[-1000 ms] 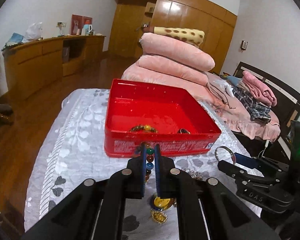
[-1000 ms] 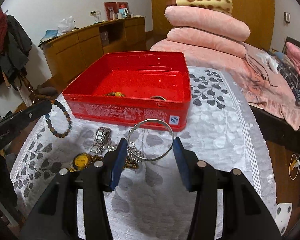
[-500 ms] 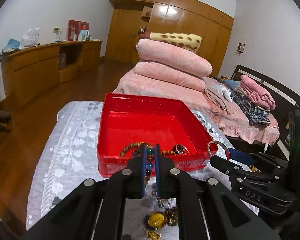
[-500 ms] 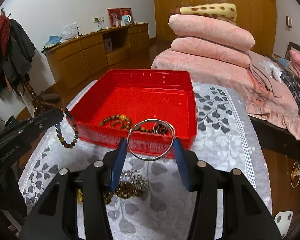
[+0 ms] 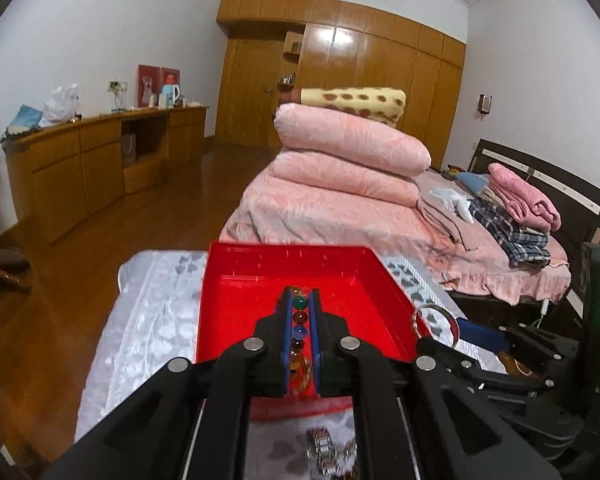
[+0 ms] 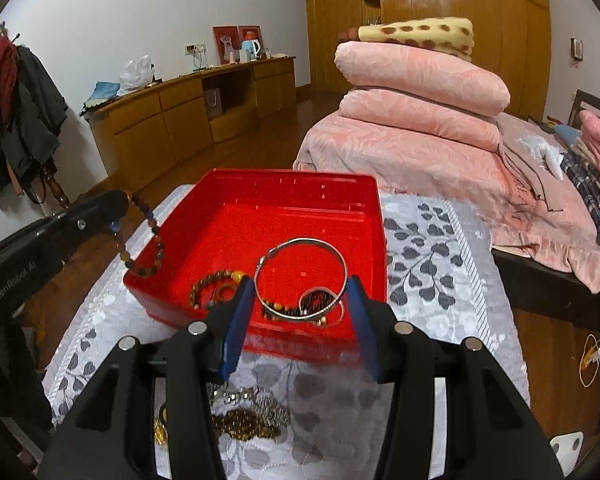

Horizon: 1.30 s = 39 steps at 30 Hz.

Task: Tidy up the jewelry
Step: 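Carry the bangle over the red tin with the right tool while the left carries the bracelet there, then open both tools to drop the bangle and bracelet into the red tin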

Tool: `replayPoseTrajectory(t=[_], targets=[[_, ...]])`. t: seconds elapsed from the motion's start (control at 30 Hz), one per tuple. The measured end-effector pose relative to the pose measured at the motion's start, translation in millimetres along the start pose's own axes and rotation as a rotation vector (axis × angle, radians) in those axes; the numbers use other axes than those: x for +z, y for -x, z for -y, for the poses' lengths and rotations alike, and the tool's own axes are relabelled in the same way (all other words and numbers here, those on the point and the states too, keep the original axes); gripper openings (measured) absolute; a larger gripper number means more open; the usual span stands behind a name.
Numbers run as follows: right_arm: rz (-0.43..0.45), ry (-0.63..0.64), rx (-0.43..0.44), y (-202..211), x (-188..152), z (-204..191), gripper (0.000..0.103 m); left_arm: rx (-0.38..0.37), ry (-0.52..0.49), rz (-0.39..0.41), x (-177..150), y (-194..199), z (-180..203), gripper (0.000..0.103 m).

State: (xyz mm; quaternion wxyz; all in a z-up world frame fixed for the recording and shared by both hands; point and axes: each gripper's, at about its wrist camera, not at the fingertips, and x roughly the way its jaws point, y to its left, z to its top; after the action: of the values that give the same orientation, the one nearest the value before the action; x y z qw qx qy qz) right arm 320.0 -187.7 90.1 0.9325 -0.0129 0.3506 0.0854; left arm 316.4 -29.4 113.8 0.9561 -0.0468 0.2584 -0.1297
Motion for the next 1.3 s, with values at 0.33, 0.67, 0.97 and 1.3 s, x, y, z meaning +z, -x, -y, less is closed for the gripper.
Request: replayPoseTrajectory(t=[0.33, 0.67, 0.97, 1.3], targets=[[-0.004, -0.011, -0.011, -22, 23, 6, 0.046, 0.045, -0.001, -0.053, 2, -47, -9, 0.008], [-0.075, -0.032, -0.01, -70, 22, 8, 0.048, 0.056, 0.017, -0.155, -10, -95, -23, 0.013], [-0.041, -0.067, -0.017, -66, 18, 17, 0.063, 0.074, 0.087, -0.126, -7, -83, -41, 0.056], [-0.014, -0.062, -0.038, -30, -12, 16, 0.08, 0.112, 0.052, -0.083, -23, -34, -43, 0.081]])
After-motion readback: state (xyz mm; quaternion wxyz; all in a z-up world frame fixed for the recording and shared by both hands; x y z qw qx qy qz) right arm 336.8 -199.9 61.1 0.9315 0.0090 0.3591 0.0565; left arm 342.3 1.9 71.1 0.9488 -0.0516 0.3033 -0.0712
